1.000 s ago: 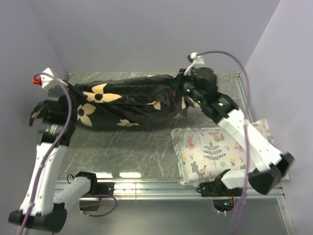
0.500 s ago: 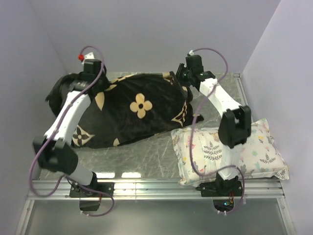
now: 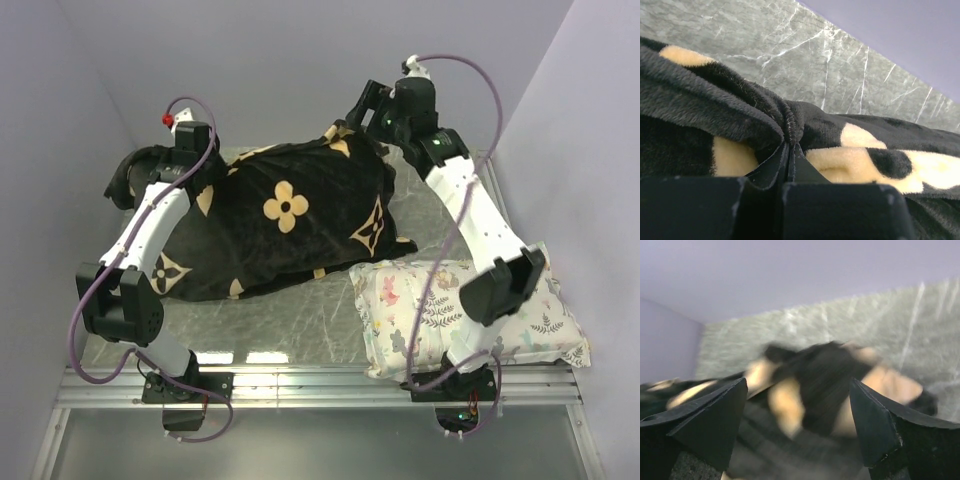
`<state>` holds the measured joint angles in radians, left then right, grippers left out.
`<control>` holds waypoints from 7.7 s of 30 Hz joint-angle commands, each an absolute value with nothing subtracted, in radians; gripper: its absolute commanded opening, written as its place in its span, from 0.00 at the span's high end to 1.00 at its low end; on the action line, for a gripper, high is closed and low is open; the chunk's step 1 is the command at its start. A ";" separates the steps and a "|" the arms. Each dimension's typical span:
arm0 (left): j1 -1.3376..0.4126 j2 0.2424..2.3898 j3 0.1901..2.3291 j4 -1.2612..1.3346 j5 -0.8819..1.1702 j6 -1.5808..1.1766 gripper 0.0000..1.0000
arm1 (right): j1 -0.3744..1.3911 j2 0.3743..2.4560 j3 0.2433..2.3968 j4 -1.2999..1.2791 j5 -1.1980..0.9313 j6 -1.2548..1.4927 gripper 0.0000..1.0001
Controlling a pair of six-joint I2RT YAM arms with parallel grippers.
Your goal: Remove the pillowcase from the pillow
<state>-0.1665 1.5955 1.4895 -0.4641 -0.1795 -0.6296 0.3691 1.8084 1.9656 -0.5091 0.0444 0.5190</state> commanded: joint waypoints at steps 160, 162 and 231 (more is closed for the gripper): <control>-0.221 1.062 1.286 -0.587 -0.338 -0.663 0.14 | 0.647 1.893 2.014 -0.371 0.090 0.328 0.24; -0.183 1.052 1.278 -0.610 -0.301 -0.658 0.16 | 0.695 1.818 1.943 -0.365 0.136 0.302 0.18; -0.293 1.176 1.143 -0.569 -0.041 -0.586 0.01 | 0.822 1.772 1.425 -0.176 0.328 0.726 1.00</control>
